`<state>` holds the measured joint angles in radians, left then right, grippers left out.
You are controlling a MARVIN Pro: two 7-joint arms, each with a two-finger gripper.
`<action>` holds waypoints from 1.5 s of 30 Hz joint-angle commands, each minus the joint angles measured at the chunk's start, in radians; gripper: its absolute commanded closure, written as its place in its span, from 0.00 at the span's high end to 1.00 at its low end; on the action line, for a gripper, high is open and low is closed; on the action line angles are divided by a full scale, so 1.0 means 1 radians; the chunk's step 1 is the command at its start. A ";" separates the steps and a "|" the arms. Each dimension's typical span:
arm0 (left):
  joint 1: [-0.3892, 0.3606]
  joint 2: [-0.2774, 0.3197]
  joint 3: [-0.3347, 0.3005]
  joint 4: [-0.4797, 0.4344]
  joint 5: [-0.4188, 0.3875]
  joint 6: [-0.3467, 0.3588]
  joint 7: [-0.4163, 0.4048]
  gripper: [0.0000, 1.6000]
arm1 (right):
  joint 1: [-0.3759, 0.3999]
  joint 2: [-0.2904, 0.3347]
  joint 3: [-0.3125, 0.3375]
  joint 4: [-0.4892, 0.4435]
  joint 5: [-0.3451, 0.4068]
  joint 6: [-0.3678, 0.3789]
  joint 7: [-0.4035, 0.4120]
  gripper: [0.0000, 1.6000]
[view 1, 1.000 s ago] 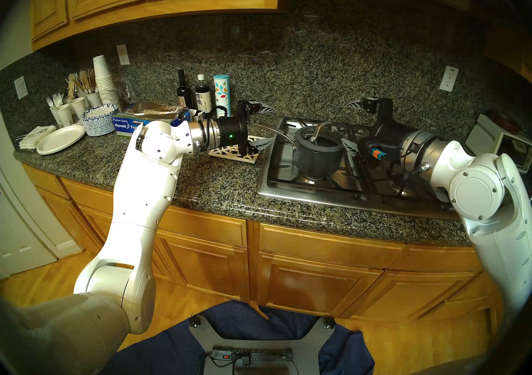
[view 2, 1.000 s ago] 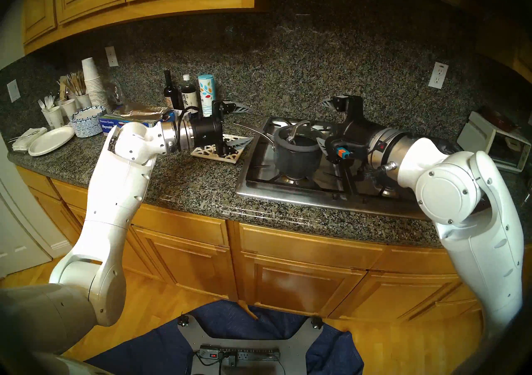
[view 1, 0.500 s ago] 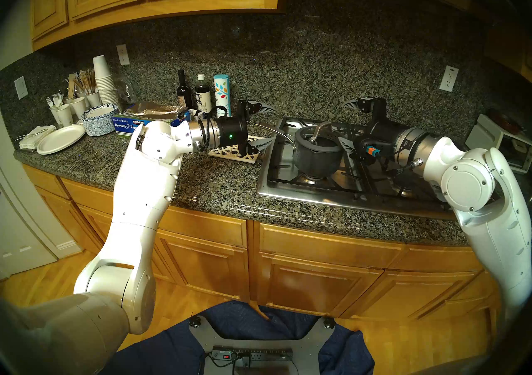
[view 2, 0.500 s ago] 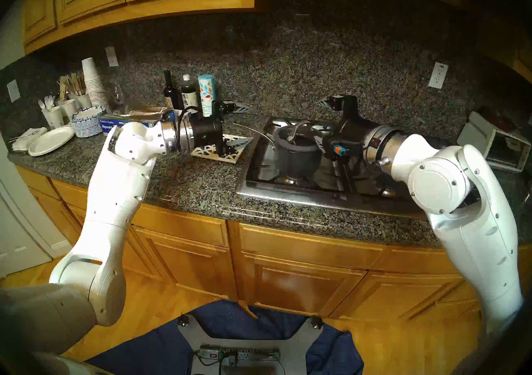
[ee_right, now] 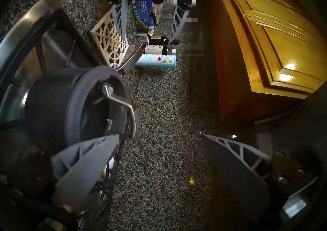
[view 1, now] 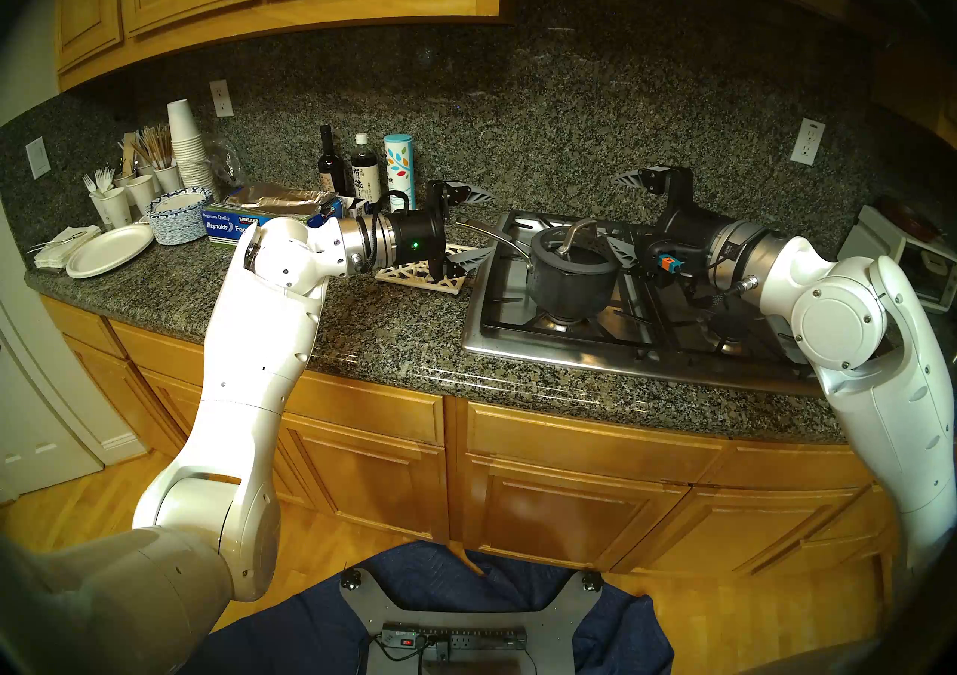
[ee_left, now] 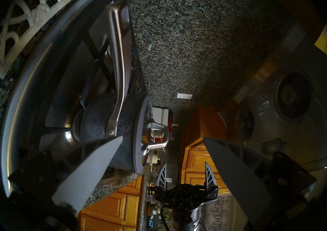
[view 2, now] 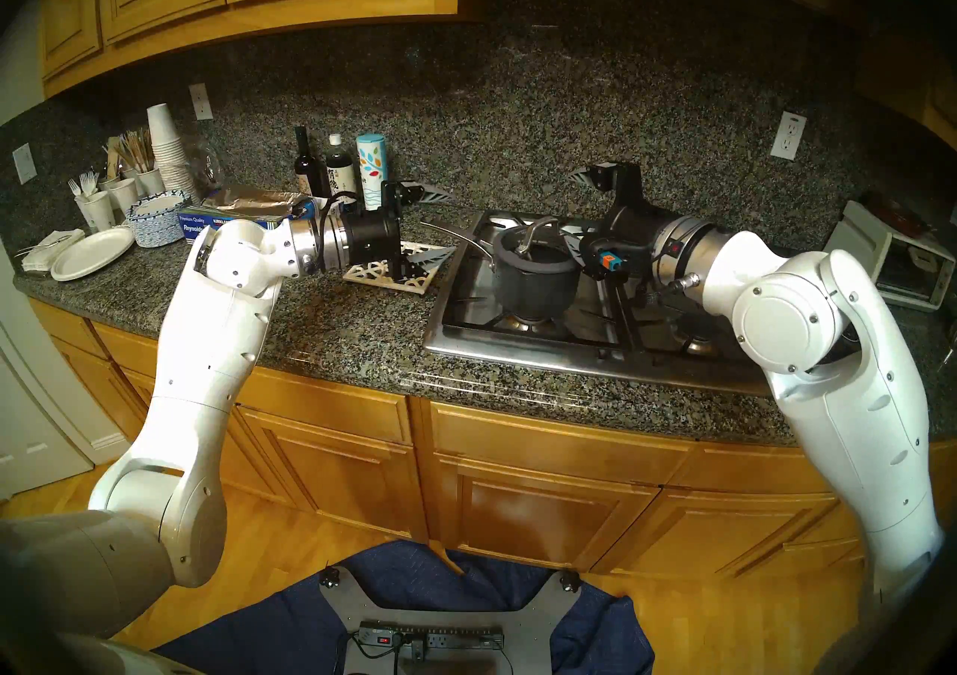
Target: Pick up the pot, put it on the stove, take off the pot lid
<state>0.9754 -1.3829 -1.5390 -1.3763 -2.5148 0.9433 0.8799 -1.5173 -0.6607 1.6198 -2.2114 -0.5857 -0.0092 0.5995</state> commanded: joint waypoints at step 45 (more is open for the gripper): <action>-0.041 0.001 -0.002 -0.025 -0.022 -0.002 0.005 1.00 | 0.205 -0.020 -0.066 0.113 0.041 -0.117 0.073 1.00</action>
<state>0.9751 -1.3823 -1.5388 -1.3764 -2.5191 0.9430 0.8828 -1.3980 -0.6906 1.5506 -2.1093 -0.5662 -0.1063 0.6558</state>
